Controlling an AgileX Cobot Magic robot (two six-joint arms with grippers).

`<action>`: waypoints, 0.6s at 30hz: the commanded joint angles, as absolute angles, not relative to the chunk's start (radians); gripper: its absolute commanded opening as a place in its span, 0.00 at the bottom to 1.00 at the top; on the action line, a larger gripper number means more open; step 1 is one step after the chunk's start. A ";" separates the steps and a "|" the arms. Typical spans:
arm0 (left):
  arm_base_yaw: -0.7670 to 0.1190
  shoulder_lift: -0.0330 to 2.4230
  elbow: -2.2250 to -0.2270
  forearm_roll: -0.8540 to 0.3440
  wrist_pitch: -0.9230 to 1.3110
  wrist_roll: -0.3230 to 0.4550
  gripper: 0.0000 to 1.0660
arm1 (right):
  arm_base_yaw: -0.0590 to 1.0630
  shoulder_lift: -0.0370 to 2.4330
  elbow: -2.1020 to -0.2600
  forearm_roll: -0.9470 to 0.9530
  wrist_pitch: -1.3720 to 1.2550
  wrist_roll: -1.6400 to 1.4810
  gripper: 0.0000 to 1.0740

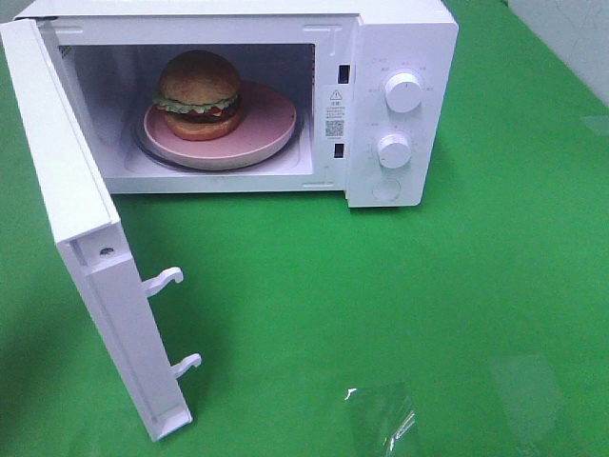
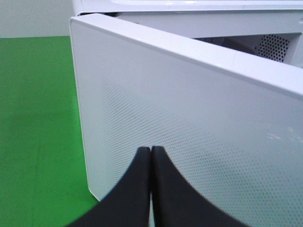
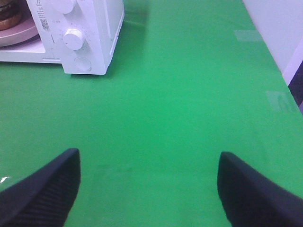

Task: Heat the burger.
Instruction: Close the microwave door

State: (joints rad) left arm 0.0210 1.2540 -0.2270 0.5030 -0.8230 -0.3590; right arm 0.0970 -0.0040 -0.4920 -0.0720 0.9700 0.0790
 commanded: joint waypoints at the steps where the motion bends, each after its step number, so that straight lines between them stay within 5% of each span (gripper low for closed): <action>1: 0.015 1.275 -0.252 0.528 -0.836 -0.385 0.00 | 0.093 -0.031 -0.492 -0.066 0.961 0.080 0.70; 8: -0.044 1.339 -0.296 0.524 -0.834 -0.388 0.00 | 0.093 -0.031 -0.492 -0.066 0.961 0.080 0.70; 18: -0.221 1.429 -0.340 0.364 -0.829 -0.325 0.00 | 0.093 -0.031 -0.492 -0.066 0.961 0.080 0.70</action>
